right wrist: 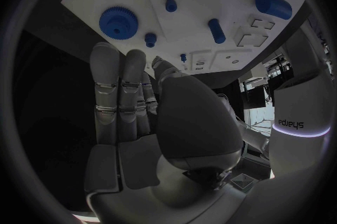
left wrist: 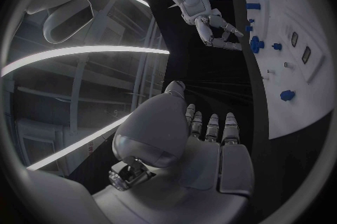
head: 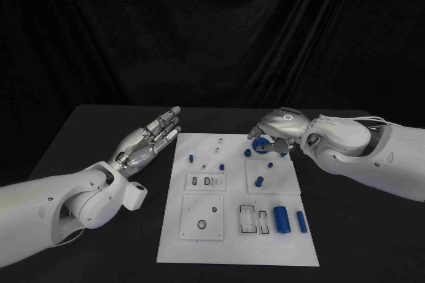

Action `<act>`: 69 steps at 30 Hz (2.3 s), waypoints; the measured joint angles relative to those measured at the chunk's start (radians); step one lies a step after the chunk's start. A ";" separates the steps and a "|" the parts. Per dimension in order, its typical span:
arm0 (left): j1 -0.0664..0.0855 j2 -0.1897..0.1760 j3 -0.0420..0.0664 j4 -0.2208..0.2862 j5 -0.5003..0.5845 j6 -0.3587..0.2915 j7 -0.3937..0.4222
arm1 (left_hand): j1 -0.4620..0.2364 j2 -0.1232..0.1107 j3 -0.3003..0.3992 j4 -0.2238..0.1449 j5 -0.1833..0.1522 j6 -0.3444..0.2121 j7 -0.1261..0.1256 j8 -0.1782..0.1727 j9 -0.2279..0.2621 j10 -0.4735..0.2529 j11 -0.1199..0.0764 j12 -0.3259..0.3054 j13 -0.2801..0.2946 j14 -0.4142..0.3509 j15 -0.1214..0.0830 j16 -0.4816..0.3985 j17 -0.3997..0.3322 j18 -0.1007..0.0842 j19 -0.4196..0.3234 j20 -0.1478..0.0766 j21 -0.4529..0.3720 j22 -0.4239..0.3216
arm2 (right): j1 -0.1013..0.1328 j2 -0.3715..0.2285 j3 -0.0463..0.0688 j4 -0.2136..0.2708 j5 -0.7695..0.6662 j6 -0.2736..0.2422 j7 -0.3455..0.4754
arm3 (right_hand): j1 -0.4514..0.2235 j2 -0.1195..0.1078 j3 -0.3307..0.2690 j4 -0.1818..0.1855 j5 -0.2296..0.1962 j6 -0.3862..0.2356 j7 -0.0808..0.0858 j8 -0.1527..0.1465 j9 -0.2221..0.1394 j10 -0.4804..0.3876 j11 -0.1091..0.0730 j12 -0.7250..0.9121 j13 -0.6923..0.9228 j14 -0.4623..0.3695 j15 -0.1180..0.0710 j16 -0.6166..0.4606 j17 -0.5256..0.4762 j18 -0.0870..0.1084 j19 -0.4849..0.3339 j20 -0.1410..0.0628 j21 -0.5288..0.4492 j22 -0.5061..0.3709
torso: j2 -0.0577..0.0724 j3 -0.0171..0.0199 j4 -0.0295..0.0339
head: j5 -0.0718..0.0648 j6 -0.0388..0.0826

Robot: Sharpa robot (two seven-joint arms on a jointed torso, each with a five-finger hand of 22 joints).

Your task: Assemble the parts on the task board

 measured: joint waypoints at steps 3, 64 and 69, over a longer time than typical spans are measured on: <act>0.000 0.000 0.000 -0.001 0.000 0.001 0.000 | 0.000 0.000 0.000 0.000 0.000 0.000 0.000 0.000 0.000 0.000 0.000 0.000 0.000 0.000 0.000 0.000 0.000 0.000 0.000 0.000 0.000 0.000 | -0.003 0.004 0.000 -0.004 0.000 0.000 0.004 | 0.000 0.000 0.000 0.000 0.000 0.000 0.000 0.000 0.000 0.000 0.000 0.000 0.000 0.000 0.000 0.014 0.013 0.001 0.000 0.000 0.013 0.017 | 0.003 -0.0005 -0.0014 | 0.002 0.003; 0.000 0.011 0.000 -0.025 -0.002 0.057 0.001 | -0.013 0.013 -0.008 0.003 -0.027 0.016 0.023 0.000 0.001 -0.011 0.025 0.000 -0.001 -0.007 0.007 0.000 0.000 0.000 0.002 0.020 0.000 0.001 | -0.068 0.131 0.000 -0.195 0.007 0.008 0.102 | -0.017 0.015 0.080 -0.055 0.035 0.066 0.037 0.000 0.004 0.006 0.012 -0.008 0.003 -0.004 0.004 0.184 0.170 -0.015 -0.048 0.009 0.212 0.281 | 0.008 -0.0021 0.0001 | -0.002 -0.012; 0.000 0.013 0.000 -0.026 -0.002 0.059 0.001 | -0.013 0.013 -0.008 0.003 -0.023 0.020 0.027 0.000 0.001 -0.011 0.025 0.000 -0.001 -0.003 0.011 0.000 0.000 0.000 0.002 0.020 0.000 0.001 | -0.069 0.134 0.000 -0.199 0.013 0.006 0.113 | -0.010 0.022 0.108 -0.061 0.039 0.084 0.044 0.005 0.005 0.033 0.013 -0.004 0.001 -0.006 0.006 0.197 0.185 -0.015 -0.052 0.013 0.231 0.306 | 0.007 -0.0020 0.0001 | -0.002 -0.014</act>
